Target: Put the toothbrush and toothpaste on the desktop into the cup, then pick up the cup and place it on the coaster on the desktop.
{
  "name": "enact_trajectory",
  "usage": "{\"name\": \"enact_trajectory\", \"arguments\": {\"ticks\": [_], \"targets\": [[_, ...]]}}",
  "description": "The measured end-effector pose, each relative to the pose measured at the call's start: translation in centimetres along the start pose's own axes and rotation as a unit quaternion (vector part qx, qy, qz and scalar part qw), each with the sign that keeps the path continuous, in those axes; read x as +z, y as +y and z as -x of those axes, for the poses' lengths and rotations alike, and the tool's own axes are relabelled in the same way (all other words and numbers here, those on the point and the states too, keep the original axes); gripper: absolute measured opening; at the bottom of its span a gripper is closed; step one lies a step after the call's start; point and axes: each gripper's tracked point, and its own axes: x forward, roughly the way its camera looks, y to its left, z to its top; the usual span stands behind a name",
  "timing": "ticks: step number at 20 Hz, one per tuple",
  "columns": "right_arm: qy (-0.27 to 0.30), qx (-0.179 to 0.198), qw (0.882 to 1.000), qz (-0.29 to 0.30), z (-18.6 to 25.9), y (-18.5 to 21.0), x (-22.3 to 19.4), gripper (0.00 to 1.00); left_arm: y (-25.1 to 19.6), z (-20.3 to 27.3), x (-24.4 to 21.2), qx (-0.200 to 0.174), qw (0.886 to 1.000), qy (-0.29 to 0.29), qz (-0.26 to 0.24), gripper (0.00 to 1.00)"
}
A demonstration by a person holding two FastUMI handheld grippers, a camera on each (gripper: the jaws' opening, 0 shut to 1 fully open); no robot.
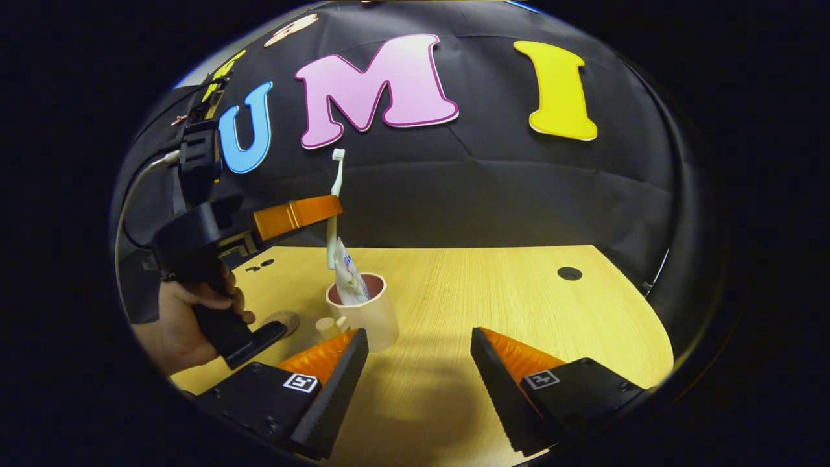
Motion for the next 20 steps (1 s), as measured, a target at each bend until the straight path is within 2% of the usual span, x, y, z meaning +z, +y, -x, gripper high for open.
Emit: {"name": "enact_trajectory", "arguments": {"ticks": [2, 3, 4, 6, 11, 12, 16, 17, 18, 20], "targets": [[0.007, -0.002, 1.0, -0.002, 0.2, 0.0, -0.7, 0.98, -0.4, -0.1, -1.1, -0.009, 1.0, -0.006, -0.014, 0.06], [0.009, -0.002, 1.0, -0.002, 0.1, 0.0, -0.9, 0.98, -0.5, 0.0, -1.7, -0.01, 1.0, -0.009, -0.026, 0.11], [0.011, -0.004, 1.0, -0.002, 0.1, 0.0, -1.3, 0.98, -0.5, 0.1, -2.2, -0.01, 0.999, -0.012, -0.038, 0.07], [0.014, -0.005, 1.0, -0.003, 0.3, 0.1, -1.8, 0.98, -0.5, 0.8, -2.8, -0.005, 0.998, -0.028, -0.058, 0.08], [0.01, -0.005, 1.0, 0.006, -0.3, 0.6, -2.7, 0.98, -0.6, 2.2, -5.5, -0.012, 0.997, -0.038, -0.06, 0.14], [0.008, -0.004, 1.0, 0.012, -0.4, 0.7, -2.7, 0.98, -0.4, 2.6, -5.8, -0.01, 0.998, -0.038, -0.059, 0.18], [-0.007, -0.009, 1.0, 0.021, -0.8, 0.3, -1.5, 0.98, 0.4, 5.4, -5.5, 0.001, 0.998, -0.038, -0.054, 0.45], [-0.006, -0.009, 1.0, 0.016, -0.9, 0.3, -1.2, 0.98, 0.6, 6.3, -5.1, 0.004, 0.998, -0.039, -0.046, 0.65], [-0.002, -0.011, 1.0, 0.01, -1.0, 0.2, -0.9, 0.98, 0.9, 7.6, -4.7, 0.007, 0.998, -0.038, -0.04, 0.57], [0.006, -0.008, 1.0, 0.002, -1.2, 0.5, -0.1, 0.98, 1.3, 9.9, -4.1, 0.01, 0.999, -0.029, -0.039, 0.69]]}}
